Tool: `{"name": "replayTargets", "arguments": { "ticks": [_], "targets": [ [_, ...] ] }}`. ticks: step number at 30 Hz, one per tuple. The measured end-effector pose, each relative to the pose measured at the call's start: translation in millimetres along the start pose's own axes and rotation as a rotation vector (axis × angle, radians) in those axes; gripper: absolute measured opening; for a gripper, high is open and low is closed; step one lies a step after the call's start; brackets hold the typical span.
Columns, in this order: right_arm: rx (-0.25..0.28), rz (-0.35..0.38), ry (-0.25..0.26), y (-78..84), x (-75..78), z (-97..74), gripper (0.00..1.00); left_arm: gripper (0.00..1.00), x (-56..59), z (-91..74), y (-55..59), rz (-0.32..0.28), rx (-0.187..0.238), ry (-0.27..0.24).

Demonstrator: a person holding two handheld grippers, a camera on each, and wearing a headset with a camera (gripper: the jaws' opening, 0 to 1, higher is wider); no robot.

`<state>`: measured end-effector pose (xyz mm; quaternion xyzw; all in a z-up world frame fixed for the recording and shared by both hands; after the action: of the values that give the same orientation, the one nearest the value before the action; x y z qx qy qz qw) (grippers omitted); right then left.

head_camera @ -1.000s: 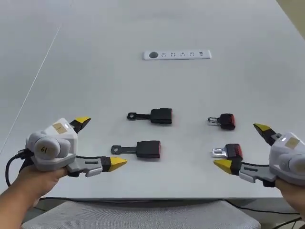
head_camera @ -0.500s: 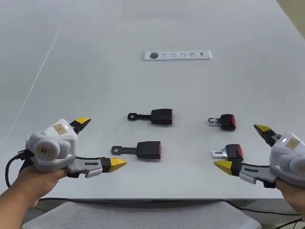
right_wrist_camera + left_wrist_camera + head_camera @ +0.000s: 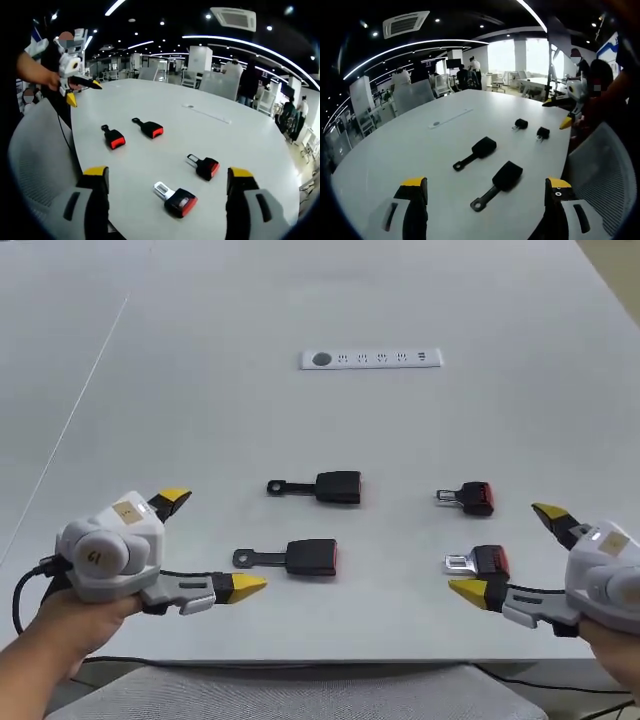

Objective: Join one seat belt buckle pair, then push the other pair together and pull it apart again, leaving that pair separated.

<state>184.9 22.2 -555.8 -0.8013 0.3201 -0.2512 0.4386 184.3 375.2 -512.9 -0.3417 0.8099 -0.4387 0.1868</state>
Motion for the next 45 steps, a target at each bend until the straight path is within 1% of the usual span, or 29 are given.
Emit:
{"name": "replayTargets", "arguments": {
  "ticks": [6, 15, 27, 38, 42, 45],
  "targets": [
    [0.001, 0.002, 0.0, 0.2, -0.6, 1.1, 0.99, 1.0, -0.6, 0.5, 2.6, -0.003, -0.003, 0.002],
    [0.0, 0.006, 0.003, 0.0, 0.1, 2.1, 0.98, 1.0, -1.7, 2.4, 3.6, -0.005, -0.004, 0.006],
    [-0.004, 0.009, -0.001, -2.1, -5.2, 2.7, 0.98, 1.0, 0.6, 3.5, 4.2, -0.001, -0.009, 0.017],
    [-0.008, 0.01, -0.012, -1.6, -13.1, 2.9, 0.98, 1.0, 5.1, 6.1, 10.1, 0.019, -0.027, 0.043],
    [-0.009, 0.006, -0.017, -0.5, -14.3, 2.9, 0.98, 1.0, 8.8, 10.5, 11.9, 0.031, -0.038, 0.06],
    [-0.014, 0.002, -0.019, 3.1, -14.7, 2.8, 0.98, 1.0, 11.6, 13.7, 11.6, 0.037, -0.041, 0.073]
  ]
}}
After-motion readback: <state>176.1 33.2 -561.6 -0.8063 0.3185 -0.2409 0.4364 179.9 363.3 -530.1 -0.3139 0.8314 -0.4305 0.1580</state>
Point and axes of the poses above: the centre of the closed fingertips' face, and the gripper's own axes: z roughly forward along the fingers, x roughly to its right, y roughly out of its underside, the point moved 4 cm from there along -z, roughly backward along the fingers, and after that the axes turned 3 degrees about -z, right-handed, at the moved point
